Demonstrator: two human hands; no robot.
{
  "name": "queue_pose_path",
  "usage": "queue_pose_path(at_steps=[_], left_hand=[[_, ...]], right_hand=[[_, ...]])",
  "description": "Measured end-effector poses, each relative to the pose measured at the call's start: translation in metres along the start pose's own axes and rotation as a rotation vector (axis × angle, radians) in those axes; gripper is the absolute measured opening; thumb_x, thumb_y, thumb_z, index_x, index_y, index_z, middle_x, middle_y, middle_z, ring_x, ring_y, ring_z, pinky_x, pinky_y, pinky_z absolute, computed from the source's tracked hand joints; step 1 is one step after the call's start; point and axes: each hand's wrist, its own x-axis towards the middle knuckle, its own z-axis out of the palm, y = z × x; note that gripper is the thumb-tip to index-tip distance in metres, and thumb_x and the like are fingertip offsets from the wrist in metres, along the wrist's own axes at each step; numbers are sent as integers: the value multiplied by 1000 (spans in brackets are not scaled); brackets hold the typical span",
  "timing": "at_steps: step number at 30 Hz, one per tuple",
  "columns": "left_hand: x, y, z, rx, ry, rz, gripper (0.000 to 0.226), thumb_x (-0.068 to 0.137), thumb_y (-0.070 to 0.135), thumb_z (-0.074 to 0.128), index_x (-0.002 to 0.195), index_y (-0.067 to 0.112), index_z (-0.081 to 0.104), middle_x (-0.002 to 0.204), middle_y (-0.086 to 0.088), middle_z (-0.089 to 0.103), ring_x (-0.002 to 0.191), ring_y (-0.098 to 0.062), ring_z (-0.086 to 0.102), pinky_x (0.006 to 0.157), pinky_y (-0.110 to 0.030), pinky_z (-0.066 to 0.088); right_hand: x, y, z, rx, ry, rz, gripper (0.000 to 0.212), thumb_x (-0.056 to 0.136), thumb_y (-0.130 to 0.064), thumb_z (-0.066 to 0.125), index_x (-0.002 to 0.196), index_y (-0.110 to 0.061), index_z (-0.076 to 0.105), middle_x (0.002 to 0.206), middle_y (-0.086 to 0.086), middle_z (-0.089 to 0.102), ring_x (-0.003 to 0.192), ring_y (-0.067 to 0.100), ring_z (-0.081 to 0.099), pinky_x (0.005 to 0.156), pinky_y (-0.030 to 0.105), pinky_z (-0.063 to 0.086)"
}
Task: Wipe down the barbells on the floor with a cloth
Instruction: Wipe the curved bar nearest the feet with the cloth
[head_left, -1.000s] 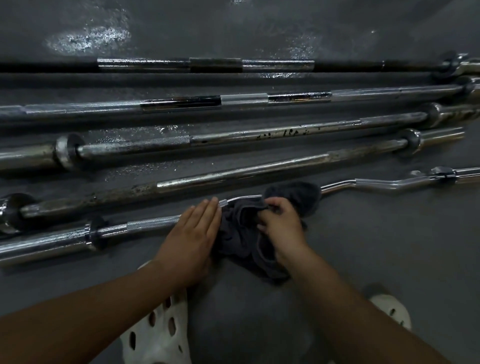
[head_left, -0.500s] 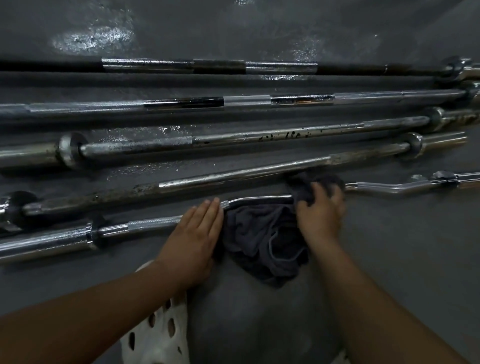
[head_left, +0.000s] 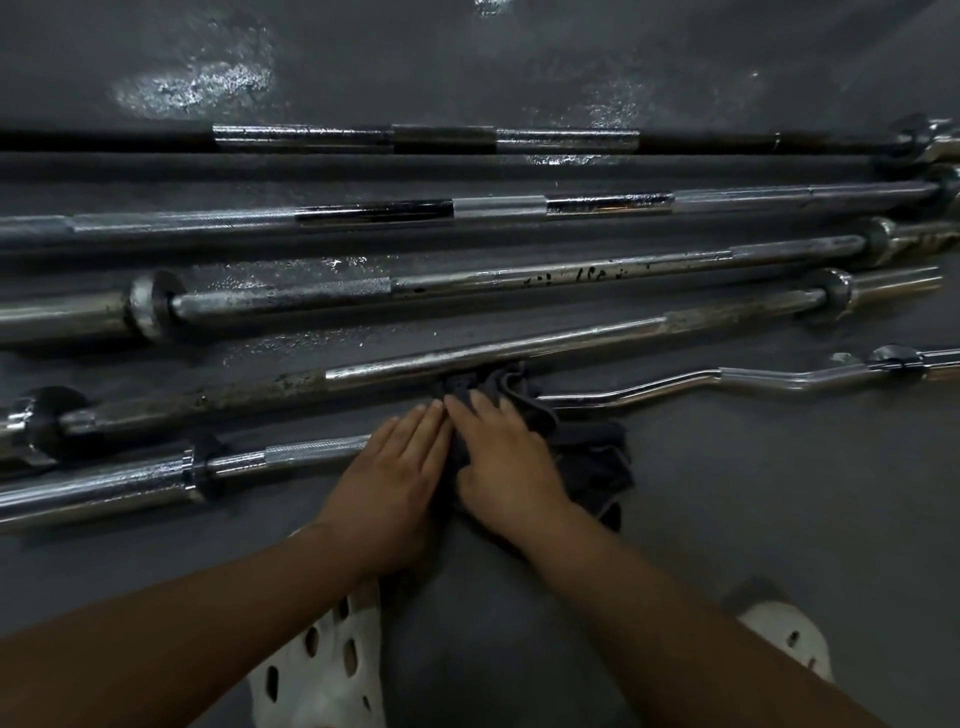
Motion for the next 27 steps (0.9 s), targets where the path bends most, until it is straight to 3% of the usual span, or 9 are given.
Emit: queue_pose_path(at_steps=[3, 5, 7, 10, 15, 19, 21, 24, 27], left_hand=[[2, -3, 1, -5, 4, 11, 94, 60, 36, 61, 145, -2, 43, 154, -23, 36, 138, -37, 42, 113, -47, 35], [3, -2, 2, -15, -3, 1, 97, 58, 36, 65, 145, -2, 43, 154, -22, 36, 138, -37, 42, 113, -48, 36], [3, 0, 1, -21, -12, -2, 94, 60, 36, 59, 144, -3, 44, 152, -24, 38, 136, -38, 43, 112, -49, 38], [2, 0, -3, -73, -11, 6, 91, 62, 39, 44, 143, -4, 45, 148, -25, 44, 132, -39, 48, 109, -48, 41], [-18, 7, 9, -140, -9, 55, 92, 61, 35, 47, 145, -2, 43, 150, -23, 42, 133, -36, 48, 110, -47, 41], [-30, 7, 18, -117, 0, 116, 89, 68, 33, 49, 150, 1, 36, 156, -18, 34, 138, -33, 42, 114, -42, 33], [-32, 6, 19, -72, -7, 125, 90, 69, 35, 45, 151, 1, 32, 159, -18, 27, 141, -32, 36, 115, -43, 33], [-31, 8, 21, -18, -32, 111, 94, 69, 39, 47, 153, 2, 27, 162, -17, 21, 146, -32, 29, 114, -45, 29], [-25, 4, 20, 19, -28, 92, 96, 68, 44, 54, 152, 4, 31, 159, -17, 28, 143, -33, 34, 115, -48, 27]], right_hand=[[4, 48, -18, -123, 100, 161, 73, 81, -29, 56, 149, -31, 31, 152, -3, 33, 140, 28, 32, 101, 45, 43], [-1, 46, -16, -96, 99, 339, 76, 82, -30, 56, 152, -29, 25, 159, 0, 23, 147, 31, 18, 105, 48, 39], [-11, 14, -4, -51, 71, 220, 82, 82, -28, 56, 155, -29, 18, 163, 1, 14, 149, 33, 11, 107, 48, 38], [-20, 16, -4, -103, 30, -23, 80, 82, -25, 54, 155, -33, 21, 163, -3, 19, 146, 28, 23, 105, 45, 41], [-24, 60, -13, -117, 107, 328, 69, 82, -25, 56, 148, -25, 37, 157, 3, 31, 143, 36, 25, 106, 45, 41], [-48, 43, 12, -124, 9, 5, 80, 74, -32, 51, 152, -29, 31, 162, 0, 23, 143, 35, 28, 101, 48, 46], [-44, 73, 8, -154, 110, 84, 79, 72, -36, 56, 148, -28, 38, 160, 1, 28, 137, 36, 36, 96, 49, 49], [-42, 69, 10, -56, 208, 393, 75, 74, -38, 63, 144, -16, 46, 160, 7, 26, 141, 43, 28, 102, 54, 45], [-46, 18, 32, -83, 164, 104, 79, 67, -33, 61, 143, -19, 45, 159, 6, 30, 135, 40, 38, 94, 52, 50]])
